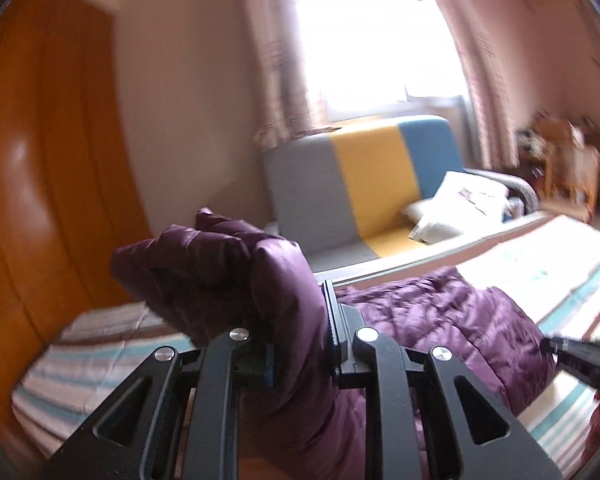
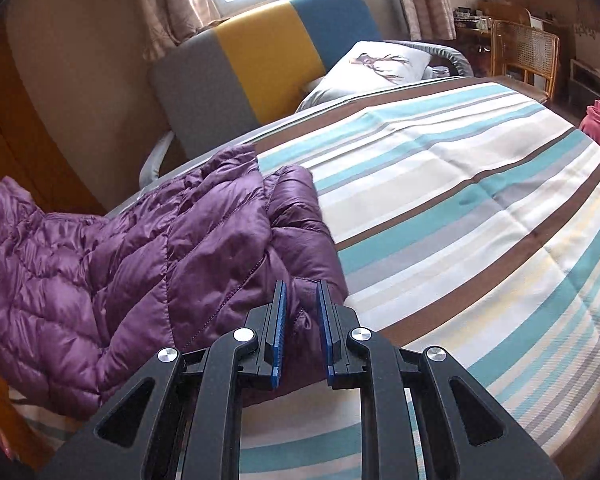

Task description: Fold large clothes

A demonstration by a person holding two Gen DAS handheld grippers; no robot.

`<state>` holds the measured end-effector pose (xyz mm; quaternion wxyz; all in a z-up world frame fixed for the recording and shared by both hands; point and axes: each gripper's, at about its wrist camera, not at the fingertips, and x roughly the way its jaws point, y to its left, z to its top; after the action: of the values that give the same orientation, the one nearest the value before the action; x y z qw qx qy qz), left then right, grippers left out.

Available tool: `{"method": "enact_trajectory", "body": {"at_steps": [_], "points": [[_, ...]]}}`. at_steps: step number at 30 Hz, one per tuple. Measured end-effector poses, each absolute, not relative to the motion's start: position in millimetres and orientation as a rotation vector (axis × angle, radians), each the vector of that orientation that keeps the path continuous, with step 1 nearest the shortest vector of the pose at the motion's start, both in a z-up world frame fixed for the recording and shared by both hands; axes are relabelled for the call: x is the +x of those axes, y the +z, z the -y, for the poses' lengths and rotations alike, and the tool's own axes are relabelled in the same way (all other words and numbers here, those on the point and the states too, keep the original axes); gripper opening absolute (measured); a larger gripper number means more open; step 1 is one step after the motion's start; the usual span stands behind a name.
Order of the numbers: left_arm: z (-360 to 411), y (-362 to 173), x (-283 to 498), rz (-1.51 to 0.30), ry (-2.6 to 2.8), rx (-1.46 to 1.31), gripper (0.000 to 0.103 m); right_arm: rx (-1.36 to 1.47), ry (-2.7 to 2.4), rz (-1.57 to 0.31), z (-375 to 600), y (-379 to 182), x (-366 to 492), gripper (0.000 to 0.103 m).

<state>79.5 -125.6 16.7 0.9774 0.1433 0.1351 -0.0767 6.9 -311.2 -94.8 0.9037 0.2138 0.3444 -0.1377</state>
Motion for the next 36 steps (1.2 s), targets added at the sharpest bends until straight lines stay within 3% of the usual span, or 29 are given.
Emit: {"method": "enact_trajectory", "body": {"at_steps": [7,23,26,30,32,33,34,36], "points": [[181,3,73,-0.277,-0.322,0.432,0.016,0.501,-0.337,-0.693,330,-94,-17,0.016],[252,-61,68,-0.506,-0.666,0.437,0.009,0.576,-0.332,-0.668,361,-94,-39,0.016],[240,-58,61,-0.511,-0.716,0.370,0.018,0.560,-0.310,-0.661,360,-88,-40,0.016],[210,-30,47,-0.482,-0.765,0.234,0.050,0.574,-0.280,-0.649,358,-84,-38,0.016],[190,-15,38,-0.470,-0.765,0.179,0.060,0.564,-0.269,-0.650,354,-82,-35,0.017],[183,-10,38,-0.466,-0.759,0.160,0.067,0.553,-0.267,-0.652,351,-81,-33,0.028],[168,-2,35,-0.443,-0.735,0.119,0.071,0.549,-0.263,-0.648,349,-80,-32,0.045],[139,8,39,-0.398,-0.680,0.050,0.078,0.548,-0.250,-0.625,344,-75,-33,0.053]]}}
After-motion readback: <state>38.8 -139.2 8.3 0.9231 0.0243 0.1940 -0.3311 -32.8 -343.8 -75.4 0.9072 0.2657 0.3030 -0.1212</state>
